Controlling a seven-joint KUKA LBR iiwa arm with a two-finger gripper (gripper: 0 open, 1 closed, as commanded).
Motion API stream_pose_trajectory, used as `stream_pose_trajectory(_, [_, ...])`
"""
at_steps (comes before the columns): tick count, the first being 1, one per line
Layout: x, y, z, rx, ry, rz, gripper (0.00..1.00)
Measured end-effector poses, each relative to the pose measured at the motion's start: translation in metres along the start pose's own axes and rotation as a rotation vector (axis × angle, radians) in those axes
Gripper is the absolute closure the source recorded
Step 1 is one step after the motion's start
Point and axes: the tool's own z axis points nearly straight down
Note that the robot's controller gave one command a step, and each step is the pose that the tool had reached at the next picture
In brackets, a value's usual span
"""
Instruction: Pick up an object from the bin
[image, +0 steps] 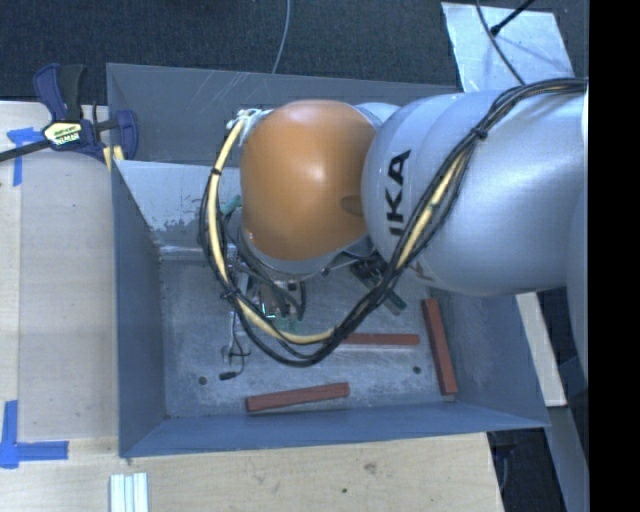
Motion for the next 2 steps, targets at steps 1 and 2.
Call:
stream_pose_trajectory(1, [-0.002, -0.001, -0.004, -0.002, -0.008, 0.004, 0.00])
stream_pose_trajectory(2, [-0.019, -0.032, 0.038, -0.005, -0.016, -0.021, 0.00])
